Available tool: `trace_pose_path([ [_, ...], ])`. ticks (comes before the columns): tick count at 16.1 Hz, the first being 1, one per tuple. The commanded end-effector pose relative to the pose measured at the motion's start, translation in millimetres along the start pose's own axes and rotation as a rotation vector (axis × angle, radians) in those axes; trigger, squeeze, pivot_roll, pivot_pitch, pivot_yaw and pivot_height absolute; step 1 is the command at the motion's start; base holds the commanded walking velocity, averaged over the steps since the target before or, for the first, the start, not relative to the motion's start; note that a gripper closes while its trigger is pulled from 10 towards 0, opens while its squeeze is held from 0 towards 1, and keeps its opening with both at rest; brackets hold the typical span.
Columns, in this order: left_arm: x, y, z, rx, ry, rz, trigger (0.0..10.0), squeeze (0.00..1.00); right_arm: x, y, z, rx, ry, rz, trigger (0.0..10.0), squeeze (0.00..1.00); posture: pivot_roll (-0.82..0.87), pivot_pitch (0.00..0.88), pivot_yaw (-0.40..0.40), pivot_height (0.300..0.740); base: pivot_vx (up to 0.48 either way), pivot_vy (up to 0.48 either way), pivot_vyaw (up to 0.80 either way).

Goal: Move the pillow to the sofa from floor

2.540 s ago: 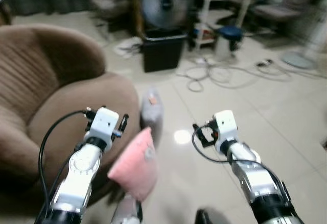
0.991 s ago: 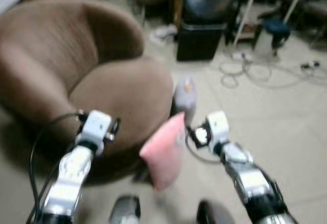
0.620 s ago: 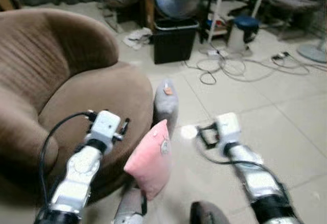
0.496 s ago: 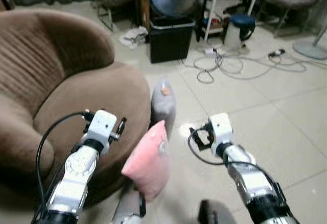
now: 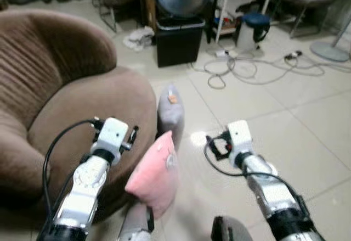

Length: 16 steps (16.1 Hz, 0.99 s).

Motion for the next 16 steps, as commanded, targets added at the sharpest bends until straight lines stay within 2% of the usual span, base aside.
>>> trace_pose_path([
  [1,0.5,0.1,-1.4,-0.011,0.004,-0.004,10.0,0.0,1.5,1.0,2.4,-0.001,0.011,-0.004,10.0,0.0,0.11,0.0,-0.017,0.628,0.0,0.0,0.0],
  [5,0.3,-0.9,-2.6,-0.014,-0.001,-0.003,10.0,0.0,1.4,0.7,1.2,-0.006,0.009,-0.001,10.0,0.0,0.11,0.0,-0.019,0.624,0.0,0.0,0.0],
  [13,3.3,2.7,-0.2,-0.005,-0.003,-0.013,10.0,0.0,2.8,2.2,6.0,0.006,-0.007,0.007,10.0,0.0,0.09,0.0,-0.017,0.55,0.0,0.0,0.0],
  [16,5.0,3.9,-2.9,-0.011,-0.005,-0.018,10.0,0.0,2.8,2.9,9.0,0.012,-0.018,0.013,10.0,0.0,0.09,0.0,-0.028,0.55,0.0,0.0,0.0],
])
Point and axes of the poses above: a point about 5 cm out from each wrist's last joint towards the gripper, its own y axis pointing out of the wrist towards the gripper, its own z axis along the axis of the wrist's last joint, x = y × z, the point moved 1 cm from there along y, pointing out of the wrist towards the gripper, and after that the axes turned 10 degrees about y, right-handed, at the moved point
